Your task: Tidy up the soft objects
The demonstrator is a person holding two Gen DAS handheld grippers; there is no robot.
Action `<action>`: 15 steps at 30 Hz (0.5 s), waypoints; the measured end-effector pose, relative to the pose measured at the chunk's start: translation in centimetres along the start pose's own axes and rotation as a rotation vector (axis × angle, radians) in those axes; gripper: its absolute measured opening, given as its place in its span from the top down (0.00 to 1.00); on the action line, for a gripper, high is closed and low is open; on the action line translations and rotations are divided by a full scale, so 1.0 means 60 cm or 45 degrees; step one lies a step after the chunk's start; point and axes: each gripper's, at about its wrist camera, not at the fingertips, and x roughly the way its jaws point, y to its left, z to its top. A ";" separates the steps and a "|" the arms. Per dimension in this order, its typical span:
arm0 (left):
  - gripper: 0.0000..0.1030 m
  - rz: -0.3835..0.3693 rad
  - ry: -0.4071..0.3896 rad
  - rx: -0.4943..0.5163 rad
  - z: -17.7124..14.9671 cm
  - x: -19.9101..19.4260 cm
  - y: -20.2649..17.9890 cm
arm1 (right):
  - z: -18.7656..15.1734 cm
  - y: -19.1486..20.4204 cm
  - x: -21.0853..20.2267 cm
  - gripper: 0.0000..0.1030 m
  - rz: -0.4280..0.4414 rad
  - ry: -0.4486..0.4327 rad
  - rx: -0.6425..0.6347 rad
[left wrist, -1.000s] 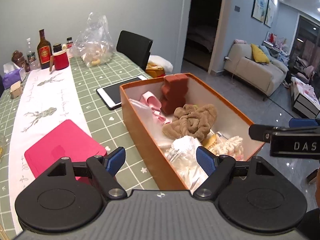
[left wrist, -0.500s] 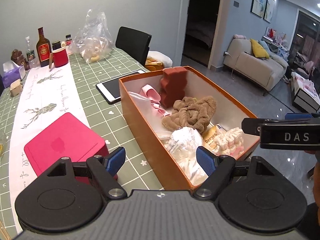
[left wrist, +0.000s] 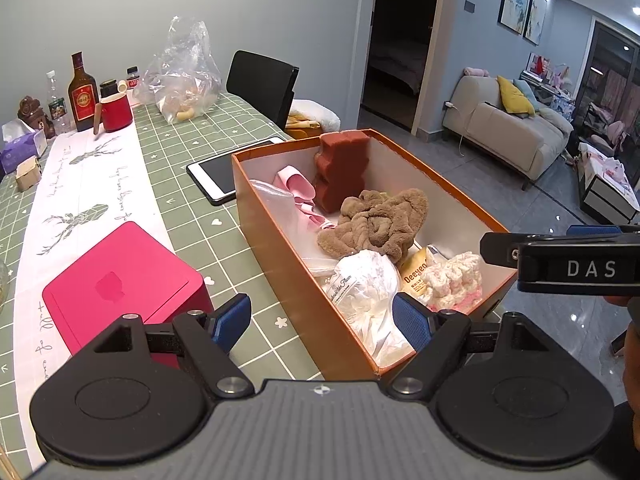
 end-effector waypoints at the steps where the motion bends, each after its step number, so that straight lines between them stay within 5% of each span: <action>1: 0.09 -0.009 0.005 -0.008 0.000 0.000 0.002 | 0.000 0.001 0.000 0.03 0.001 0.000 -0.003; 15: 0.09 -0.014 -0.011 0.005 -0.002 -0.001 -0.001 | 0.001 0.002 -0.001 0.03 0.003 0.000 0.000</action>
